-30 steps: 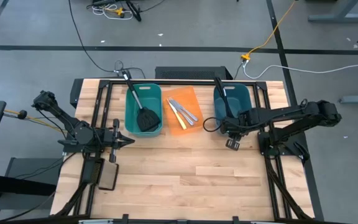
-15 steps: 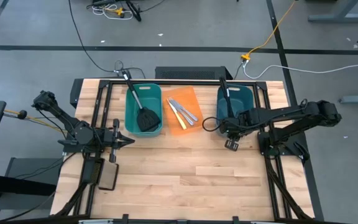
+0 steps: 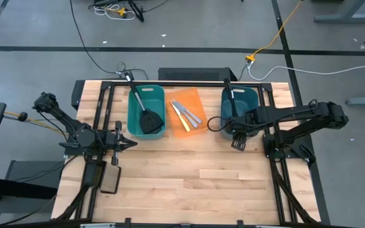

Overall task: Pick & Place Kitchen Items
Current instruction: Adjust the orange bin

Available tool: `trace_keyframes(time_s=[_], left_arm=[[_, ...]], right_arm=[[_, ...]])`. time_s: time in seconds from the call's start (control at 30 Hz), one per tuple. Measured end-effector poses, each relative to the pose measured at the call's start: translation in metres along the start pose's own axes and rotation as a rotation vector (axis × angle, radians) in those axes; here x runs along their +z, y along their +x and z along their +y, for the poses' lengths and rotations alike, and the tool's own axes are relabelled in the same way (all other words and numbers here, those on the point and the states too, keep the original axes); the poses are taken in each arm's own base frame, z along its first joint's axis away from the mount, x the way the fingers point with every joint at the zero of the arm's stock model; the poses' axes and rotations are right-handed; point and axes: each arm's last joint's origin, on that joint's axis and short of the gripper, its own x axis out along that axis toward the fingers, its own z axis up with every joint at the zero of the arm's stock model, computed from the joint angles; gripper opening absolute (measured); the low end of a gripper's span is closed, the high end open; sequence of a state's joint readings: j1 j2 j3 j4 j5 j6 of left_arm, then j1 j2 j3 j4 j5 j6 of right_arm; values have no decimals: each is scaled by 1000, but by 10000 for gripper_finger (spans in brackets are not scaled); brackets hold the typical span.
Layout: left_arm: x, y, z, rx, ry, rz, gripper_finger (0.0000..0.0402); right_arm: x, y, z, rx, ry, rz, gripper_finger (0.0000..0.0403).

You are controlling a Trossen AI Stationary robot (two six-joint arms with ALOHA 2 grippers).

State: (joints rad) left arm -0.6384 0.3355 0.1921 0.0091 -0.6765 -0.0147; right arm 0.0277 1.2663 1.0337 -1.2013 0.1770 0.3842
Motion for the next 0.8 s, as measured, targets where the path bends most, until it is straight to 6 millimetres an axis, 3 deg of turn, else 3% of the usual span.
trace_keyframes(time_s=[0.17,0.27,0.6,0.8], left_arm=[[0,0,0,0,8,0,18],[0,0,0,0,7,0,18],[0,0,0,0,-3,1,18],[0,0,-1,-43,-2,3,18]], right_arm=[[32,-25,7,25,-100,-306,238],[58,-25,17,34,-178,-434,232],[134,29,40,35,-402,-295,234],[153,63,30,-2,-466,-214,230]])
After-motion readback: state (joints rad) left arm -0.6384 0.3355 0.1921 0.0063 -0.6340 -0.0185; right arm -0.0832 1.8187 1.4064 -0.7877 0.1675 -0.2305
